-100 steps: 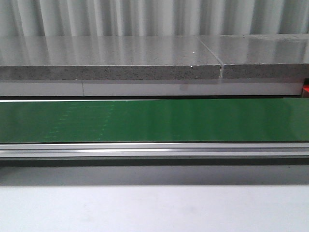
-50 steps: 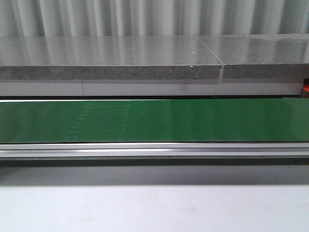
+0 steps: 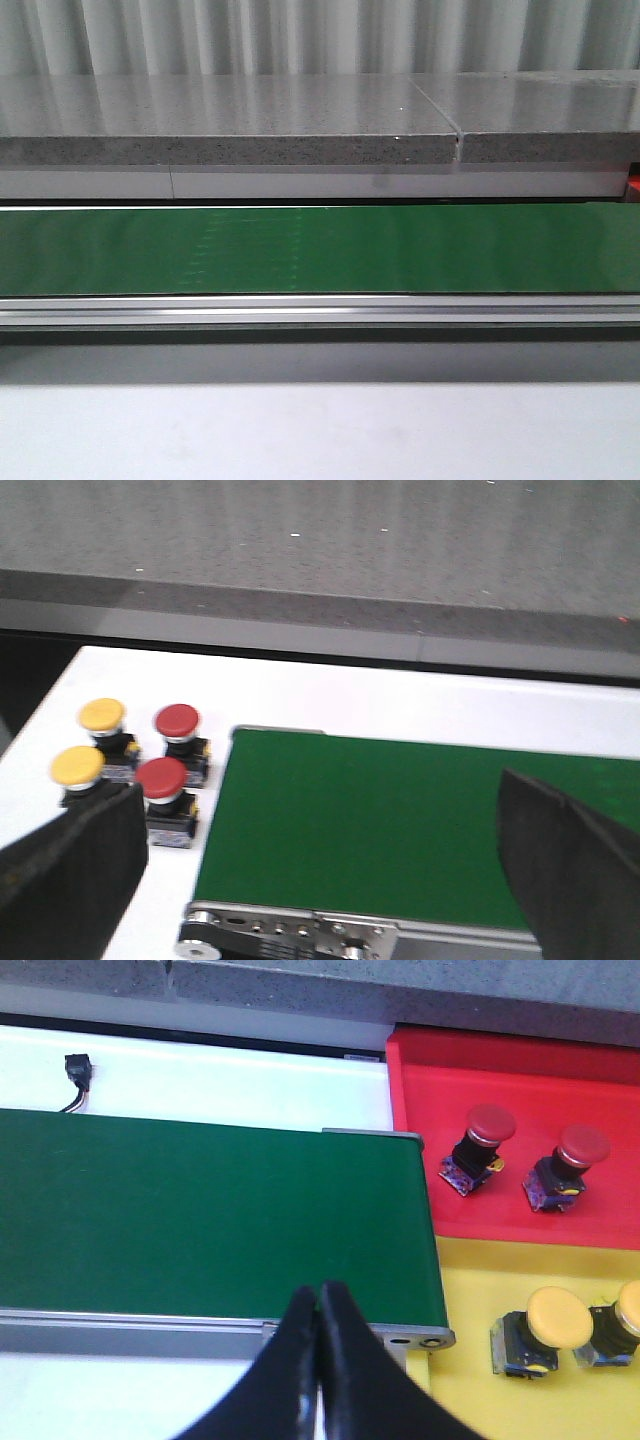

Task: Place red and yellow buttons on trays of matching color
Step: 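Move the left gripper down and grasp another red push-button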

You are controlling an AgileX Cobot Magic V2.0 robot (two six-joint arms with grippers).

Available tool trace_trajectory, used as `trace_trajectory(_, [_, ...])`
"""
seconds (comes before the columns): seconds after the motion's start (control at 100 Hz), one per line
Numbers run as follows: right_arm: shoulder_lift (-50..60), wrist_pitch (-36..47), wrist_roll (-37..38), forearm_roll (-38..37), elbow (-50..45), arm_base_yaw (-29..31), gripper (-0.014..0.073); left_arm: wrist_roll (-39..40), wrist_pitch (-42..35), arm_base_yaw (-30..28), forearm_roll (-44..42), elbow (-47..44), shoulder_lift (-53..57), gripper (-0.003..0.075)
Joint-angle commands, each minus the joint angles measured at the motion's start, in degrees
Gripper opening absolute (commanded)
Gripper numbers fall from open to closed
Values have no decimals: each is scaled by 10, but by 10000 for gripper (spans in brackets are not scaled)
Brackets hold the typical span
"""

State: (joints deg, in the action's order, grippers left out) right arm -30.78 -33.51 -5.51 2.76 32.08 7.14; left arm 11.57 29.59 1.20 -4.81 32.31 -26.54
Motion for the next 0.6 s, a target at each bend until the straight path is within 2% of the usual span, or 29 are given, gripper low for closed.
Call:
trace_trajectory(0.0, [-1, 40, -5, -1, 14, -2, -67, 60, -29, -34, -39, 51, -42, 670])
trace_trajectory(0.11, [-1, 40, -5, -1, 14, -2, -67, 86, -20, -71, -39, 89, -100, 670])
trace_trajectory(0.26, [-1, 40, -5, -1, 14, -2, -67, 90, -19, -92, -34, 132, -192, 670])
trace_trajectory(0.48, [-1, 40, -5, -1, 14, -2, -67, 90, 5, -143, 40, 205, -352, 670])
trace_trajectory(0.59, [-1, 40, -5, -1, 14, -2, -67, 90, 10, -163, 48, 237, -416, 670])
